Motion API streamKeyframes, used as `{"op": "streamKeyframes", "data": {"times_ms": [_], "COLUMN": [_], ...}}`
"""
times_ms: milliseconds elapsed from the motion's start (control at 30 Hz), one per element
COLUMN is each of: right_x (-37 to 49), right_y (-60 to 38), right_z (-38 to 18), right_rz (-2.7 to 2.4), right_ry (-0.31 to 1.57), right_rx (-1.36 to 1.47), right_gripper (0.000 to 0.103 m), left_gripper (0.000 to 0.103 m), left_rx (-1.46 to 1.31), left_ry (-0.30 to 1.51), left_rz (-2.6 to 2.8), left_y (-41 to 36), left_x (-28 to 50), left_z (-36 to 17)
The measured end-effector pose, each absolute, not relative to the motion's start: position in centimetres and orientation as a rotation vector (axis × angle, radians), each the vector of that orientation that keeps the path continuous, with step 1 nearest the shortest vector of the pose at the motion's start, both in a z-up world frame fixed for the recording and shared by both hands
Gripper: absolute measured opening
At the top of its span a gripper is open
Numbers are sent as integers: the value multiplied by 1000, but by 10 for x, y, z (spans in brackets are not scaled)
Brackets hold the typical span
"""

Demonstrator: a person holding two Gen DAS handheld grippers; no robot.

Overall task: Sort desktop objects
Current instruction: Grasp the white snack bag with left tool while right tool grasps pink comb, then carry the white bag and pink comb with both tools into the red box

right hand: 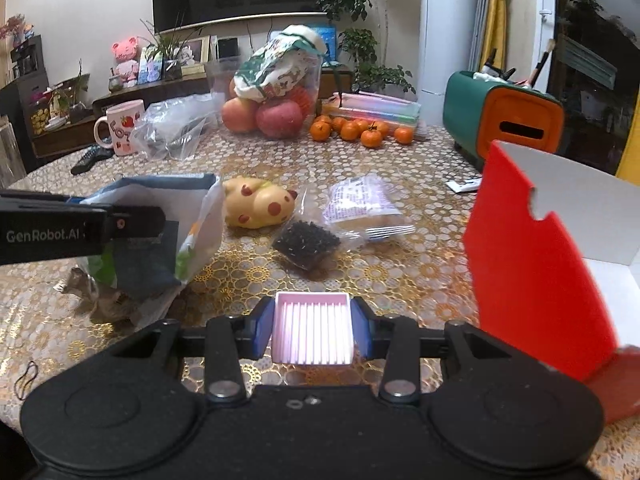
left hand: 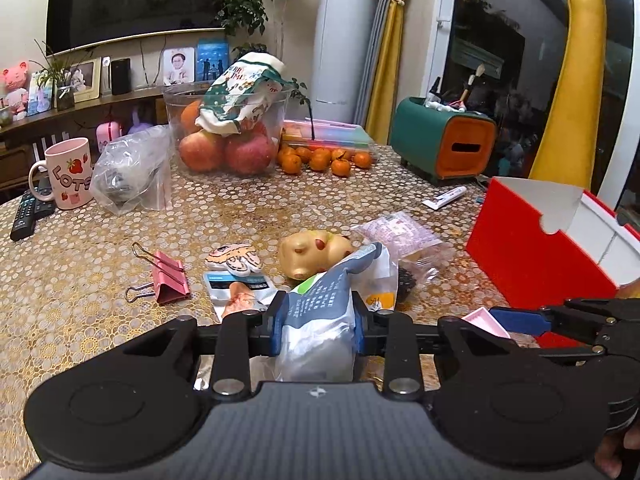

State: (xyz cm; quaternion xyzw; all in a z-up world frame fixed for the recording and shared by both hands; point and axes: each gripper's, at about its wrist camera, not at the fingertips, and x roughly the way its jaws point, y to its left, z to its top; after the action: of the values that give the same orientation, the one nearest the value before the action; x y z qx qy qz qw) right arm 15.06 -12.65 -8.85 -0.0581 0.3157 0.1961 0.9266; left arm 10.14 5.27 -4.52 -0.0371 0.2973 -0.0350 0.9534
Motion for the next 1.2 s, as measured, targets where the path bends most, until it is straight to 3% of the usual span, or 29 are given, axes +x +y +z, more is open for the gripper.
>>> {"op": "streamKeyframes", "data": {"times_ms": [567, 1200], "right_x": [113, 128], "right_y": [-173, -274], "right_z": [-31, 8], "right_rz": [373, 244], "right_ry": [550, 486], "right_rx": [-88, -53], "right_gripper": [40, 40], "left_gripper": [30, 30], "left_rx": [-46, 3], "left_ry": [535, 516], "left_rz": [-133, -298], "left_y": [6, -85], "left_x": [70, 96], "left_z": [-2, 33]}}
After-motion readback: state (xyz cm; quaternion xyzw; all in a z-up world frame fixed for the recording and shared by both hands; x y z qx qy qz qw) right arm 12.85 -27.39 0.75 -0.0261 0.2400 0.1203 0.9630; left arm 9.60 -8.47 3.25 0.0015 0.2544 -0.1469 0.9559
